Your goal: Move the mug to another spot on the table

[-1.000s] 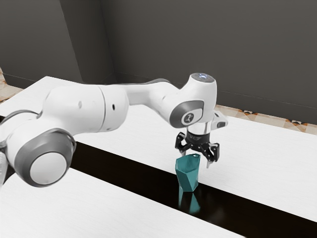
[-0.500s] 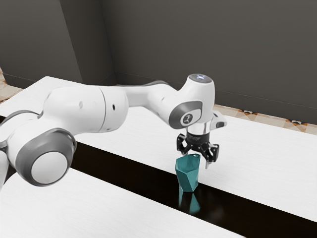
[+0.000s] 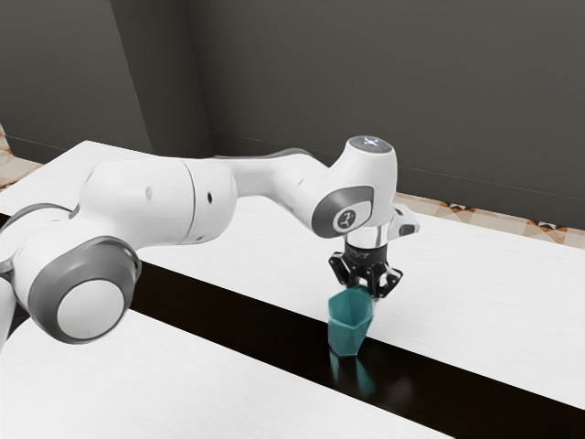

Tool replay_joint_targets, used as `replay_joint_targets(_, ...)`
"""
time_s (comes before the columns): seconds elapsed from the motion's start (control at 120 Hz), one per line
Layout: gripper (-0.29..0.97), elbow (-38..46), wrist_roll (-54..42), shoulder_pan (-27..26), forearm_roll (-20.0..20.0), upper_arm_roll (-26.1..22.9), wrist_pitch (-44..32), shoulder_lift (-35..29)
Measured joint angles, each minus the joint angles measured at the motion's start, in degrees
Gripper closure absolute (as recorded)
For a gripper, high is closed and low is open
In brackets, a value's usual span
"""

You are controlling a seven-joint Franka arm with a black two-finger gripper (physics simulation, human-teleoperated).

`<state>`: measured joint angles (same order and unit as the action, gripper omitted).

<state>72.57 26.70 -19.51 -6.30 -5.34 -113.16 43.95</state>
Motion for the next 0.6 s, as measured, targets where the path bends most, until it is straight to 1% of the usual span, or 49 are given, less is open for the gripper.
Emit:
replay_joint_targets(0.042,0.59,-0.02,0.04,0.00,-0.15,-0.08,0.16,-0.06)
replay_joint_targets(0.225,0.67,-0.63,0.52,0.01,-0.81,-0.30,2.41,-0.38)
replay_joint_targets(0.483,0.74,-2.77,3.41,0.03,-5.05,-2.07,9.90,-0.63)
replay_joint_targets(0.6,0.74,-2.86,4.67,1.60,-6.99,-2.05,12.82,-0.64)
